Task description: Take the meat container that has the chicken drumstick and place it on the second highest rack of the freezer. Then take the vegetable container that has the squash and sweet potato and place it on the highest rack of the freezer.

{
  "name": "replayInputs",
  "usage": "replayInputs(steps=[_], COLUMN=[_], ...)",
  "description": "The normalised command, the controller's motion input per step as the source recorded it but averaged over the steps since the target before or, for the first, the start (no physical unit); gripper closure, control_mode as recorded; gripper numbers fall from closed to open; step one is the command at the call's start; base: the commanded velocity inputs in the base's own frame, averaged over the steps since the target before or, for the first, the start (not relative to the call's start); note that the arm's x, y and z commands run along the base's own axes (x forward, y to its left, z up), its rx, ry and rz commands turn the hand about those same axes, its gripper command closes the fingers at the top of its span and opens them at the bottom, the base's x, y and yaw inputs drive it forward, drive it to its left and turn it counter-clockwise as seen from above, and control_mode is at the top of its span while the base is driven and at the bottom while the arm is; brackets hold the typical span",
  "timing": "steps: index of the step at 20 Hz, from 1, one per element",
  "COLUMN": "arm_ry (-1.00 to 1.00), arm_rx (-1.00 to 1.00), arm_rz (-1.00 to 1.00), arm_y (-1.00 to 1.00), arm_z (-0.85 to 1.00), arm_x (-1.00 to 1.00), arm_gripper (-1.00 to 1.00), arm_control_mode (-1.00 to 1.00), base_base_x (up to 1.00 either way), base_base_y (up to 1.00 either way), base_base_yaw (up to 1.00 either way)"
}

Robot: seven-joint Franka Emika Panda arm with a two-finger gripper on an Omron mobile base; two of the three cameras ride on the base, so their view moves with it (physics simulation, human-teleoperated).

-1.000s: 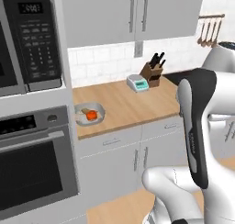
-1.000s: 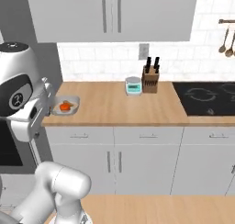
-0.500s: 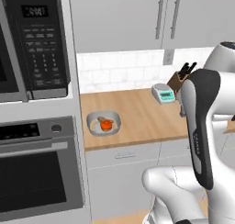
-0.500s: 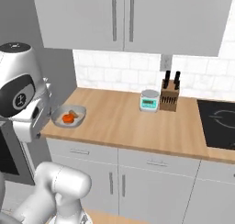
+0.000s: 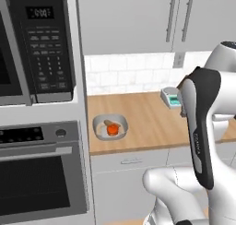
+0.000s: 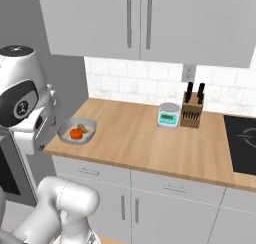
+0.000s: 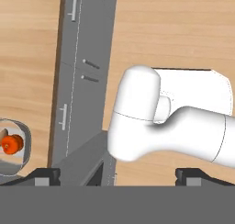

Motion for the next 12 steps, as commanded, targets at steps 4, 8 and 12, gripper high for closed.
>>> replayInputs(steps=[4,8,12], arm_ry=[0.0,0.0,0.0], arm_rx=[0.0,0.0,0.0], arm_rz=[0.0,0.0,0.0], arm_y=[0.0,0.0,0.0], arm_z=[0.0,0.0,0.0], arm_x=[0.0,0.0,0.0], arm_gripper=[-1.0,-1.0,-1.0], arm_control_mode=[1.0,1.0,1.0], base_base_x=[0.47,0.57,0.44], base_base_y=[-0.07,-0.23,-0.24], base_base_yaw=[0.04,0.04,0.05])
